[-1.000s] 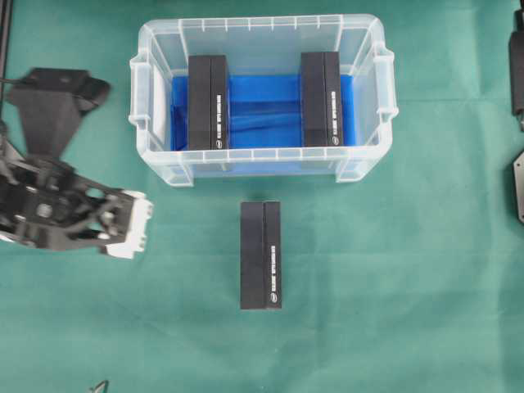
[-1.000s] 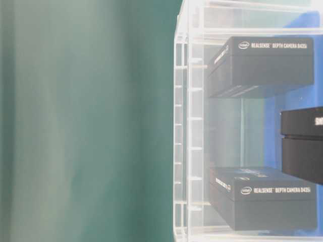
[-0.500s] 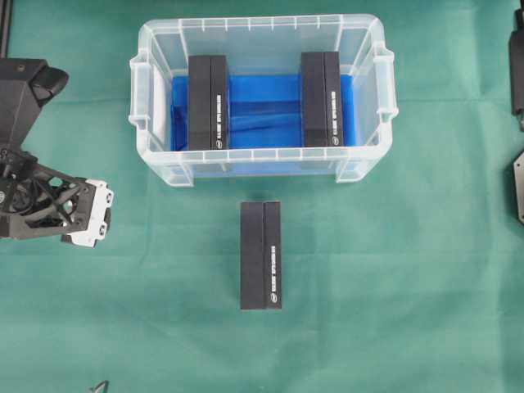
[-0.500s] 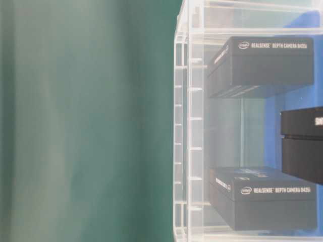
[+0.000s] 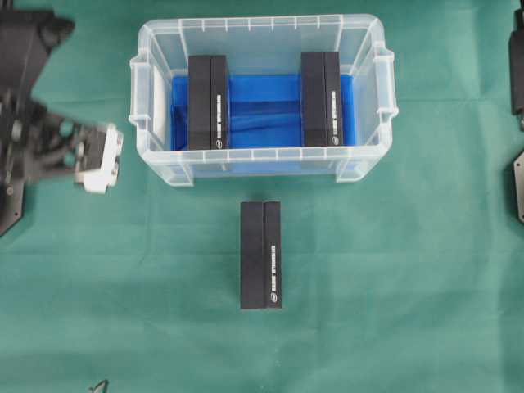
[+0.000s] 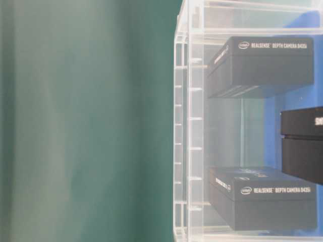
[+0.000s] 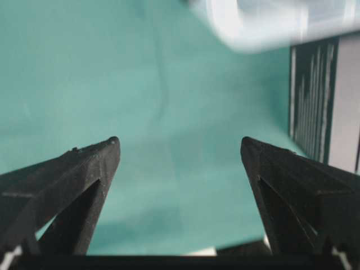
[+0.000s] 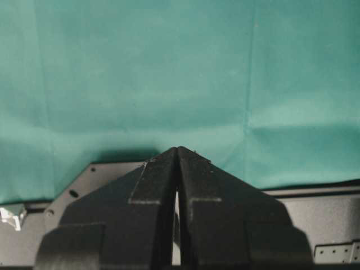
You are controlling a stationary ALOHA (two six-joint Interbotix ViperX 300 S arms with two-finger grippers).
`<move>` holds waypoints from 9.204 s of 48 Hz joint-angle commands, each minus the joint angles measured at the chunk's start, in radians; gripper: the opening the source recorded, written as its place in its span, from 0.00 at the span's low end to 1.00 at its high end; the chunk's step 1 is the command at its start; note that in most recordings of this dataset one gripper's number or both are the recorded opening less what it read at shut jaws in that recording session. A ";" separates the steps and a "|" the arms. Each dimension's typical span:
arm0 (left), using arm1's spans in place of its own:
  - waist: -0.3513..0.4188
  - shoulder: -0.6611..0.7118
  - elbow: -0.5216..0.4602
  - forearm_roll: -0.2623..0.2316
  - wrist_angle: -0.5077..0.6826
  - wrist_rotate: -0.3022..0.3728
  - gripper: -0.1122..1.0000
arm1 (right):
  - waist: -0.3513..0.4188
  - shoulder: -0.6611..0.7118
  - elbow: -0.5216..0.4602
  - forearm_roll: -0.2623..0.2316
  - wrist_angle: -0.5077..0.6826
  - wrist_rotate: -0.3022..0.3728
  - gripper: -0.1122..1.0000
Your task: Take the box out of the case with the left arm.
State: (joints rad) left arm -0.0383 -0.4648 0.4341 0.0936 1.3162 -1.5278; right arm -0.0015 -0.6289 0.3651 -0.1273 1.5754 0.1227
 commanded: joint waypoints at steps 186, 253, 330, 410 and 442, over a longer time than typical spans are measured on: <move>0.249 0.449 -0.466 -0.035 0.006 0.275 0.89 | -0.002 -0.005 -0.018 -0.002 -0.020 -0.005 0.10; 0.250 0.474 -0.270 -0.003 -0.187 0.212 0.89 | 0.000 -0.003 -0.017 -0.002 -0.021 -0.005 0.10; 0.267 0.561 -0.181 -0.002 -0.324 0.156 0.89 | 0.000 -0.005 -0.017 -0.002 -0.025 -0.006 0.10; 0.262 0.476 -0.336 -0.031 -0.244 0.161 0.66 | -0.002 -0.005 -0.017 -0.003 -0.025 -0.006 0.10; 0.284 0.397 -0.637 -0.032 0.064 0.218 0.66 | 0.000 -0.005 -0.017 -0.005 -0.023 -0.006 0.10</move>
State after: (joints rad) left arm 0.2439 -0.0337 -0.1411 0.0598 1.3637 -1.3131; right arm -0.0015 -0.6320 0.3636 -0.1289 1.5570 0.1181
